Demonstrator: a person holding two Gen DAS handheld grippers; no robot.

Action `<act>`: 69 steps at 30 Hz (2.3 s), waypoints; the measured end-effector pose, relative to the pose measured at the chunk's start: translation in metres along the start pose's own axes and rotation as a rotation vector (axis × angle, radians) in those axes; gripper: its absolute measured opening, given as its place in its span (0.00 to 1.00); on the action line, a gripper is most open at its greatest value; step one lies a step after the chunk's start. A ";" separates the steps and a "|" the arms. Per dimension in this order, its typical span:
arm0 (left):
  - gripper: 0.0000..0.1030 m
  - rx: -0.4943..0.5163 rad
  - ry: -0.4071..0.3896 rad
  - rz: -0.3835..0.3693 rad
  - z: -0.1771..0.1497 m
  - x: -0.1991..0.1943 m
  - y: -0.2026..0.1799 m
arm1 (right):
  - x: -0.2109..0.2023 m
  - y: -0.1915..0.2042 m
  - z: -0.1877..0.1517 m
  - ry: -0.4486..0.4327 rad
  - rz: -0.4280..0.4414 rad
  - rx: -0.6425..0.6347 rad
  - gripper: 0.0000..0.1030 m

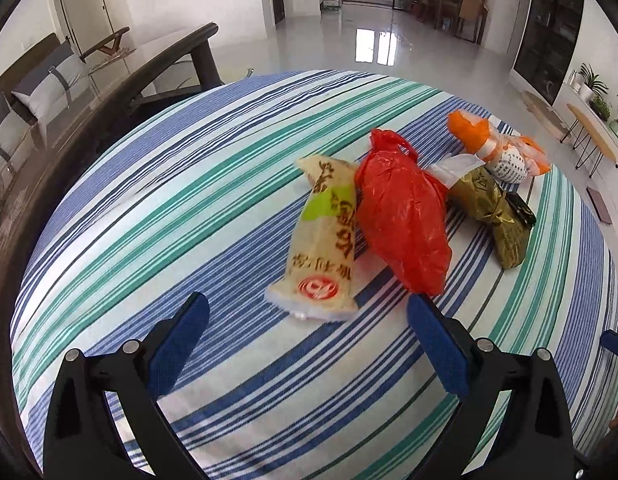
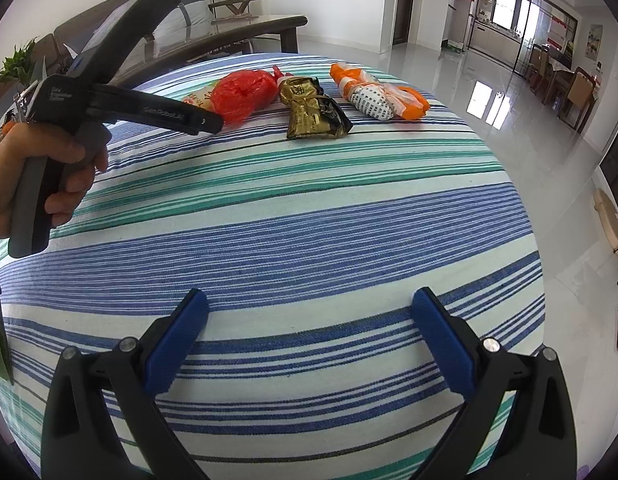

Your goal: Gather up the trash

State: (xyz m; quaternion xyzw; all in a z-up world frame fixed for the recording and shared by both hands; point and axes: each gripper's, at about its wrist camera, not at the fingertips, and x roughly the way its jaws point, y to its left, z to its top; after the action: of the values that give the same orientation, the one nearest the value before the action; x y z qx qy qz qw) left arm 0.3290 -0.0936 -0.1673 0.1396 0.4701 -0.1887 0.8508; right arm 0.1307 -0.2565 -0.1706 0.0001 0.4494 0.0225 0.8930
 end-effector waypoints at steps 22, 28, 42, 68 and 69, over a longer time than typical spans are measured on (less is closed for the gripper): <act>0.45 -0.132 -0.056 -0.048 -0.140 -0.105 0.029 | 0.000 0.000 0.000 0.000 0.000 0.000 0.95; 0.87 -0.165 -0.050 -0.018 -0.151 -0.095 0.031 | 0.000 0.000 0.000 0.000 0.000 0.000 0.95; 0.96 -0.141 -0.047 0.012 -0.151 -0.089 0.030 | 0.000 0.000 -0.001 0.000 0.000 0.001 0.96; 0.96 -0.146 -0.047 0.015 -0.150 -0.088 0.031 | 0.046 -0.029 0.097 0.019 0.142 0.136 0.95; 0.96 -0.146 -0.047 0.015 -0.150 -0.088 0.031 | 0.052 -0.027 0.101 0.019 0.145 0.134 0.95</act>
State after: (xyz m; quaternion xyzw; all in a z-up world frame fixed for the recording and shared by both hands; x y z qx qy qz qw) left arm 0.1879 0.0133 -0.1680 0.0762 0.4615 -0.1509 0.8709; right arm 0.2439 -0.2795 -0.1520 0.0919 0.4574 0.0570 0.8827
